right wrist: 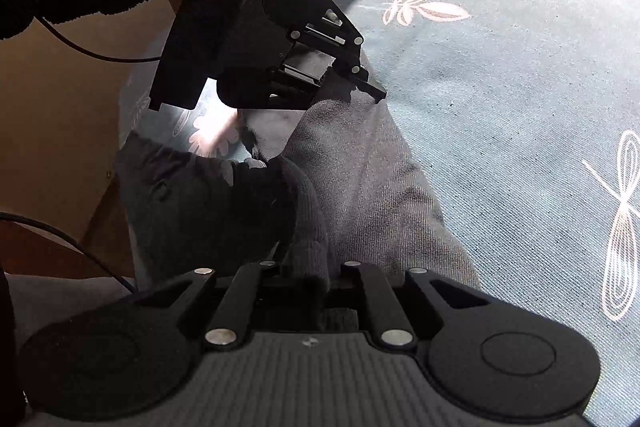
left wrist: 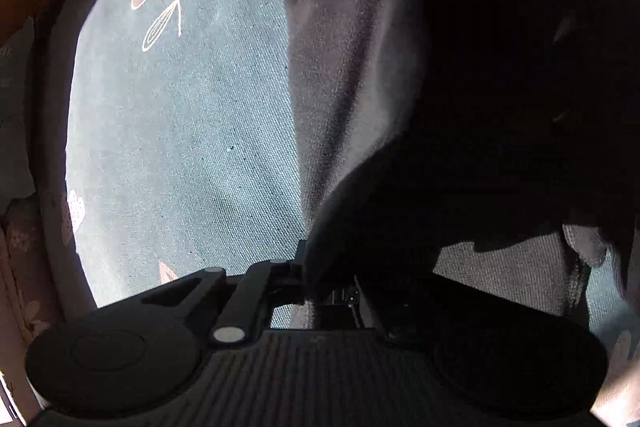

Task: Fold clothes
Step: 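Lift the pants by the waistband with both grippers, letting the legs hang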

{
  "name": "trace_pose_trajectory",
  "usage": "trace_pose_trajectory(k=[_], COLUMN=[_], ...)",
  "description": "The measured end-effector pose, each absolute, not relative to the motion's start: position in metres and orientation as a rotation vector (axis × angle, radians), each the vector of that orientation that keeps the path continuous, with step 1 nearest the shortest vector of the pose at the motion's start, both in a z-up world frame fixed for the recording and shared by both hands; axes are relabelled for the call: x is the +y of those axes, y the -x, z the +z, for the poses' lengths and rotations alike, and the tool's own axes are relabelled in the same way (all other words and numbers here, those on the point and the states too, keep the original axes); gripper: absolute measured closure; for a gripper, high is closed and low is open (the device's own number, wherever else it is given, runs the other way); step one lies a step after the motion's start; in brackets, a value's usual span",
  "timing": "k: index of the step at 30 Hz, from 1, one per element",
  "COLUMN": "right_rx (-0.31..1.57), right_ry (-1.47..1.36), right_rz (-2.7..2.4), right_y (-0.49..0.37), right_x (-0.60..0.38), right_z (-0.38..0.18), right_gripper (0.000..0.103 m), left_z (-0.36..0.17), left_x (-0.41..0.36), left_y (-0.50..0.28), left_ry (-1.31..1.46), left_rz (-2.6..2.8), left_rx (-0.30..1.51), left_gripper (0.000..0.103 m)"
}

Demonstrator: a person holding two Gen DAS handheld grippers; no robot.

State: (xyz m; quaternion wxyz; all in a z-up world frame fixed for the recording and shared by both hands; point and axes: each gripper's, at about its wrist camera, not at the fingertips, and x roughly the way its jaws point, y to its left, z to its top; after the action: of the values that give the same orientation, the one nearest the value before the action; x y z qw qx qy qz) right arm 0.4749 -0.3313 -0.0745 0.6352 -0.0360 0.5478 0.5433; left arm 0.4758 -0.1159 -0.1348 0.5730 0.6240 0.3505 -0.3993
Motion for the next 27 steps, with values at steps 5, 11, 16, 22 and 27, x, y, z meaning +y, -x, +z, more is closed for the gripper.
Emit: trace_pose_trajectory(k=[5,11,16,22,27], right_rx=[1.251,1.230,1.183,1.081,1.002], right_ry=[0.084,0.122,0.177,0.304,0.414], right_rz=[1.228,1.213,1.168,1.127,1.125], right_y=[-0.475,-0.472,-0.474,-0.465,-0.449], right_x=[-0.333,-0.333,-0.341,-0.347,-0.352], right_z=[-0.075,-0.071,-0.058,-0.038,-0.025], right_gripper=[0.091,0.092,0.092,0.092,0.092], left_z=[-0.129,-0.114,-0.091,-0.060,-0.045], left_x=[-0.119,-0.123,-0.127,-0.134,-0.148], left_y=[-0.483,-0.488,-0.477,-0.455,-0.431], left_ry=[-1.405,-1.369,-1.355,-1.320,-1.290], left_rz=[-0.905,-0.872,-0.869,-0.883,-0.957], left_rx=[0.857,0.889,0.898,0.938,0.983], left_gripper=[0.103,0.103,0.102,0.103,0.103])
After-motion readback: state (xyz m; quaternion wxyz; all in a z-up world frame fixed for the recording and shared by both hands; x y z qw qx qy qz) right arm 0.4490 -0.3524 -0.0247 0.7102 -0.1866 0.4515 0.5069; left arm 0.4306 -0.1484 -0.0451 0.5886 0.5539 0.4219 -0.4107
